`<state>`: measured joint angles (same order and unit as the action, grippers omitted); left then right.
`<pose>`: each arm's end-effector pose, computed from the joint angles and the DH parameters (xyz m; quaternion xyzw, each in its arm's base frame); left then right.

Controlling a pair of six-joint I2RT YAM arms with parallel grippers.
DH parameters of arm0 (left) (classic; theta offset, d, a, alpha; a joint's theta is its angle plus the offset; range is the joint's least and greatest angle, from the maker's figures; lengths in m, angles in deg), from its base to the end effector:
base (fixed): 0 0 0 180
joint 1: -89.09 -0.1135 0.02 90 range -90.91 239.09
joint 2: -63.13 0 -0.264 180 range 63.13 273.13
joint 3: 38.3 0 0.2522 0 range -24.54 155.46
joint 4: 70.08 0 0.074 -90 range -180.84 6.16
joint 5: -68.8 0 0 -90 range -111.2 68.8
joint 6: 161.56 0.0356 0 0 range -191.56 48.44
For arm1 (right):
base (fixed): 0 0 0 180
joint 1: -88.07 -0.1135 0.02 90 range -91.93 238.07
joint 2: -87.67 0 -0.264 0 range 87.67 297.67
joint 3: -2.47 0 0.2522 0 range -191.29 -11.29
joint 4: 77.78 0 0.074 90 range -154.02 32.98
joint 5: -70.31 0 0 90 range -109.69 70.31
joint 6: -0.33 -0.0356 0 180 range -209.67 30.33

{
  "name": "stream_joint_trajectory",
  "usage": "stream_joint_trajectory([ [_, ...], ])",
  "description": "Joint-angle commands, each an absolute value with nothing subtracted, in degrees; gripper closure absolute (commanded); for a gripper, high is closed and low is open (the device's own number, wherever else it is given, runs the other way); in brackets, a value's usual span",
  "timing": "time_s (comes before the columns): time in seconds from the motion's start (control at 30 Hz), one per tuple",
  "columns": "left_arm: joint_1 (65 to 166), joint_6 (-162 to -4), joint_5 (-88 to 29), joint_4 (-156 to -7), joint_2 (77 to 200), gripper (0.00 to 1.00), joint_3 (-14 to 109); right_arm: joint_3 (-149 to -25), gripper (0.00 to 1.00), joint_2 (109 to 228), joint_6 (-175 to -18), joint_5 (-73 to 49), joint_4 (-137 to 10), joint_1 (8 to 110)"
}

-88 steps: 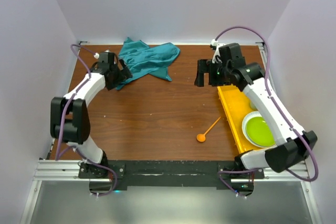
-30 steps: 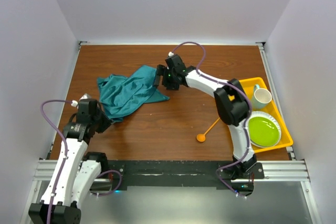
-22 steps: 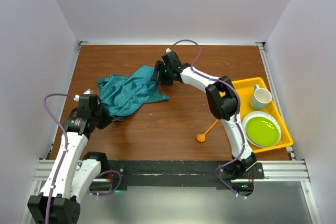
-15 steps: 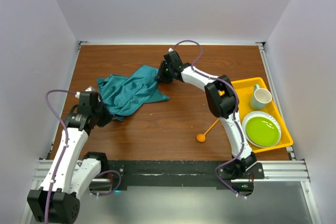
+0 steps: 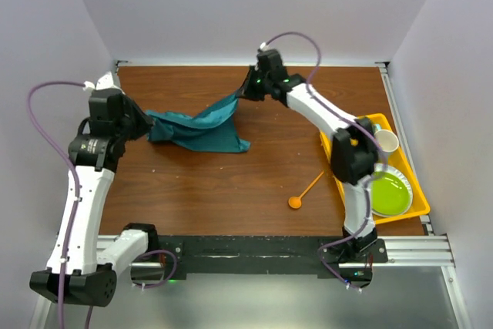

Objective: Fold the napkin, place the utensils inside, and roll it up
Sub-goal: Flatten the napkin out

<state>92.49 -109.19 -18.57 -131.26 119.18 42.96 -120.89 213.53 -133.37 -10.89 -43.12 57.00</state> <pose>0.1892 -0.0096 0.3756 -0.2721 0.8481 -0.1400 0.4325 0.4371 0.2697 0.2505 0.0643 0.8913 0.3240 0.3108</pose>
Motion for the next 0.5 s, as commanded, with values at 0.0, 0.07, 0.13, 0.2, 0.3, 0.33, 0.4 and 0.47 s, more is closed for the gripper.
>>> stream_joint_trajectory([
  [0.0,92.17,-105.58,-12.77,-131.65,118.94,1.00,53.04,-112.30,1.00,189.22,-130.81,-9.40,-43.63,56.87],
  [0.07,92.17,-105.66,-12.94,-132.70,118.15,1.00,55.16,-105.01,1.00,179.14,-130.10,-7.22,-45.03,56.79],
  [0.13,92.17,-106.01,-14.52,-133.23,116.23,1.00,57.10,-100.70,1.00,173.74,-128.17,-4.58,-45.40,56.53],
  [0.2,92.17,-106.11,-18.03,-132.45,114.29,1.00,57.55,-99.62,1.00,166.27,-125.90,-2.90,-41.81,56.26],
  [0.3,92.17,-104.97,-25.14,-129.72,110.25,1.00,58.51,-99.01,1.00,157.13,-123.69,-0.80,-36.97,56.08],
  [0.33,92.25,-103.66,-27.16,-129.02,108.41,1.00,59.12,-98.66,1.00,155.02,-123.34,0.25,-36.34,55.91],
  [0.4,92.25,-101.90,-32.26,-127.52,106.73,1.00,61.48,-98.65,1.00,149.50,-122.81,2.53,-34.07,55.91],
  [0.47,92.25,-98.82,-36.21,-126.99,104.62,1.00,63.34,-99.09,1.00,146.40,-122.81,4.39,-33.00,55.82],
])
